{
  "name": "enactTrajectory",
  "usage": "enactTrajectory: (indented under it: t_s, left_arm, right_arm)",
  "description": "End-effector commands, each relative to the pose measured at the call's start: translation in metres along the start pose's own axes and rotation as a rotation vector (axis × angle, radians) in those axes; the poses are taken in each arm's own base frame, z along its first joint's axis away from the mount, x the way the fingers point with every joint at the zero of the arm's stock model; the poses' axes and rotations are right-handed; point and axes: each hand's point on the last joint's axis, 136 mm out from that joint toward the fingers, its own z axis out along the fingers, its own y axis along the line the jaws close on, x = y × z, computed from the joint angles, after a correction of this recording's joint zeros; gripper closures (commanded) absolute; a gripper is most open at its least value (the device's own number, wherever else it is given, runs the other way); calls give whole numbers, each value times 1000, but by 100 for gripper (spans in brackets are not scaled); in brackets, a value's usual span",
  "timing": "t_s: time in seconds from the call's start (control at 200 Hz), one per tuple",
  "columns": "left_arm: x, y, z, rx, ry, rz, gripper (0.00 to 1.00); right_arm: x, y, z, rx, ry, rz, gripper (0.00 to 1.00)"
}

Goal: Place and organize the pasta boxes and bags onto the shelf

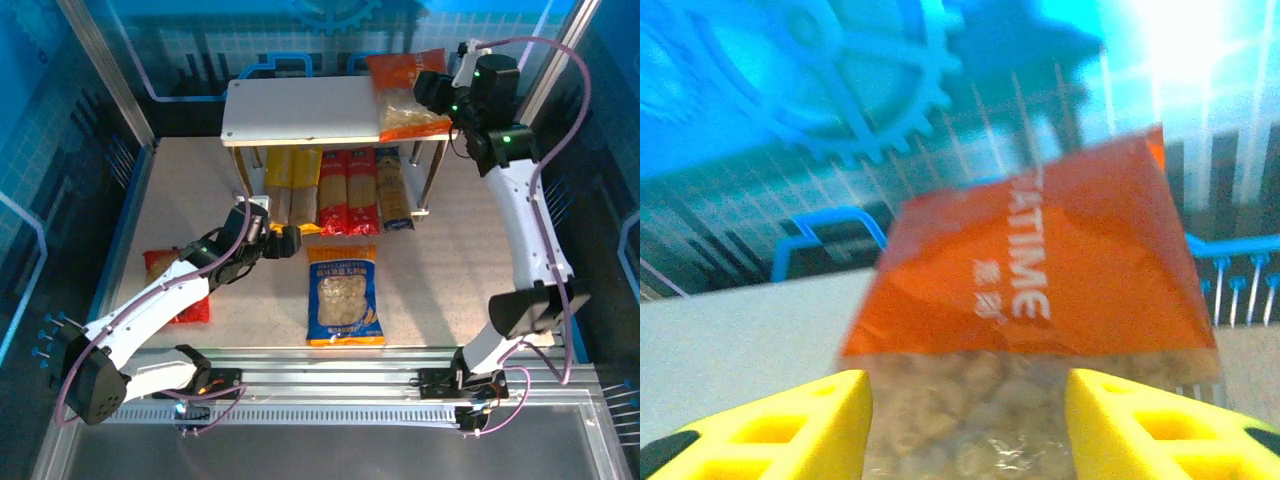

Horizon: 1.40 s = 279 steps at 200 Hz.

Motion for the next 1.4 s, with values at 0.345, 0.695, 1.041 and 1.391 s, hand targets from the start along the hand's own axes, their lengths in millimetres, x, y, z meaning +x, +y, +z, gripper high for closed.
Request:
enactTrajectory:
  t_s: [0.345, 0.695, 1.041, 1.391]
  left_arm:
    - [7, 43, -40, -178, -127, -67, 1]
    - [15, 86, -84, -332, -184, -183, 1]
    - [38, 72, -78, -278, 10, -142, 1]
    - [95, 42, -24, -179, 152, -156, 1]
  right_arm:
    - [46, 84, -94, -196, 44, -168, 42]
    - [240, 143, -172, -568, 522, -161, 45]
    - [377, 75, -206, -339, 891, -43, 33]
    - [441, 61, -192, -70, 955, -159, 7]
